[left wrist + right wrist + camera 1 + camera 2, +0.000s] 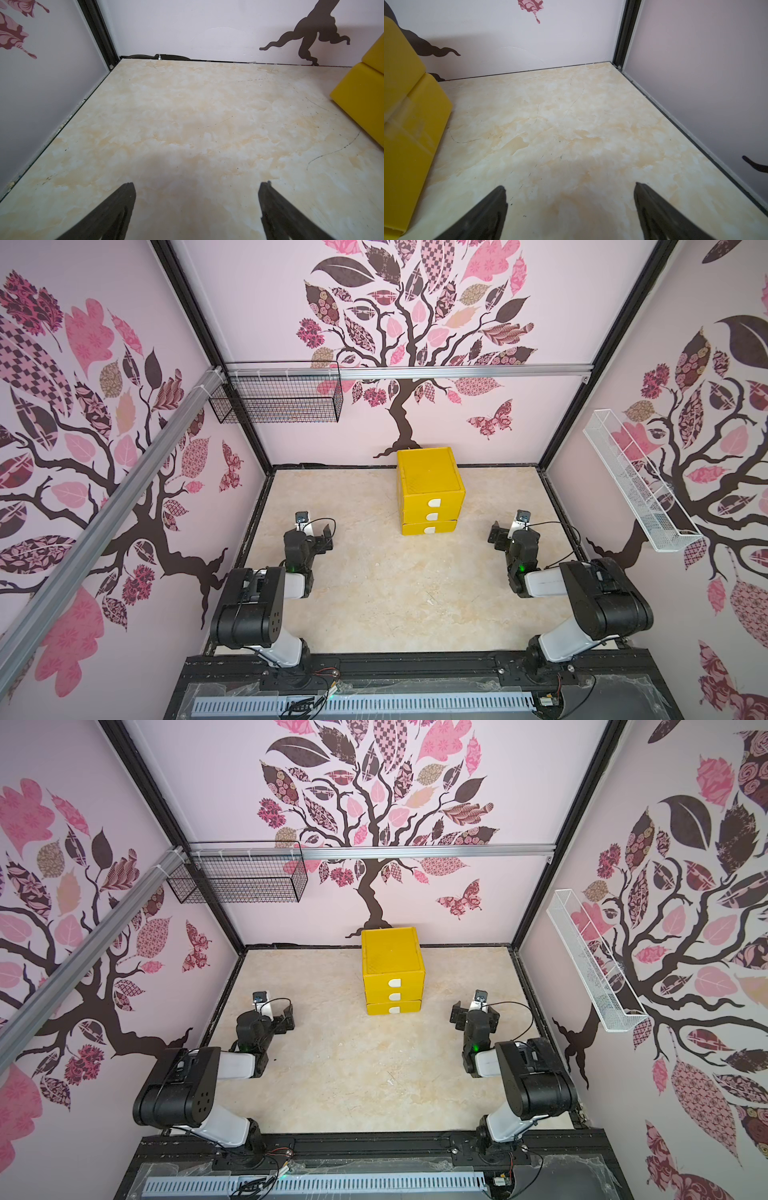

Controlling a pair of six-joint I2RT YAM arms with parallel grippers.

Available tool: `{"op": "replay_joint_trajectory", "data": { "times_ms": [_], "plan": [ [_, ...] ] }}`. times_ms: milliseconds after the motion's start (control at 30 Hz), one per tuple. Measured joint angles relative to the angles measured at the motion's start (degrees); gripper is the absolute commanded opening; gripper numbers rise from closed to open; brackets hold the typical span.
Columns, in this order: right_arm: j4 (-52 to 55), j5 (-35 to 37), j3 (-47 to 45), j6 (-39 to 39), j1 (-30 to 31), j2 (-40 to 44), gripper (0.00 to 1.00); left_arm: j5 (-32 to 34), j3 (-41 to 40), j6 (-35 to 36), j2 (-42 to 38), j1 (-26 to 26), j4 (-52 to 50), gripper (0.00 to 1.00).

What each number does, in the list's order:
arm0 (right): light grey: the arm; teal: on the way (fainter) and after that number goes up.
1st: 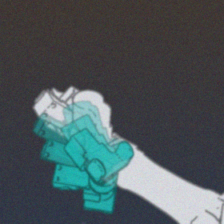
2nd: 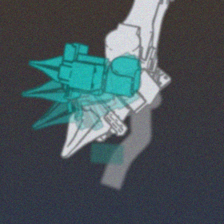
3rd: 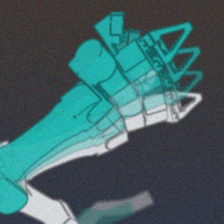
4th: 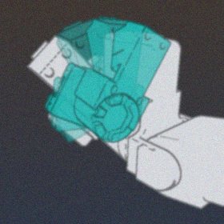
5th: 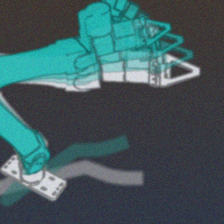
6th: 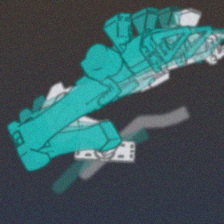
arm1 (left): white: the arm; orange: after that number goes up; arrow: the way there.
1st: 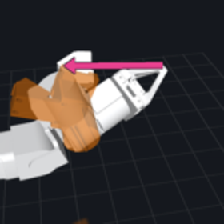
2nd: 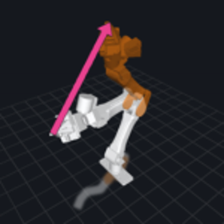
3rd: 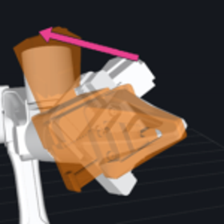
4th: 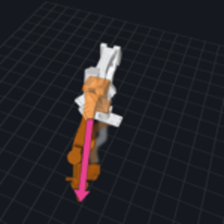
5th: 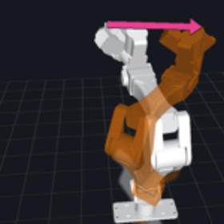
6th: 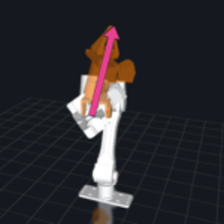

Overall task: Place the cookies into the drawer by color
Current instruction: Reset both arms

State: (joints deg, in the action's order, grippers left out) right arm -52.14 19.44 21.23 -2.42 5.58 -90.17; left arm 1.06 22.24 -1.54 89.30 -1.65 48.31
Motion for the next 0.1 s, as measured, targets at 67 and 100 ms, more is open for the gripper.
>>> {"op": "replay_joint_trajectory", "data": {
  "times_ms": [67, 100],
  "plan": [
    [-0.8, -0.4, -0.3, 0.0, 0.0, 0.0, 0.99, 0.0, 0.0, 0.0, 0.0, 0.0, 0.0, 0.97],
    [-1.8, -0.7, -1.0, -0.1, 0.0, 0.1, 0.99, 0.0, 0.0, 0.0, 0.0, 0.0, 0.0, 0.98]
  ]
}}
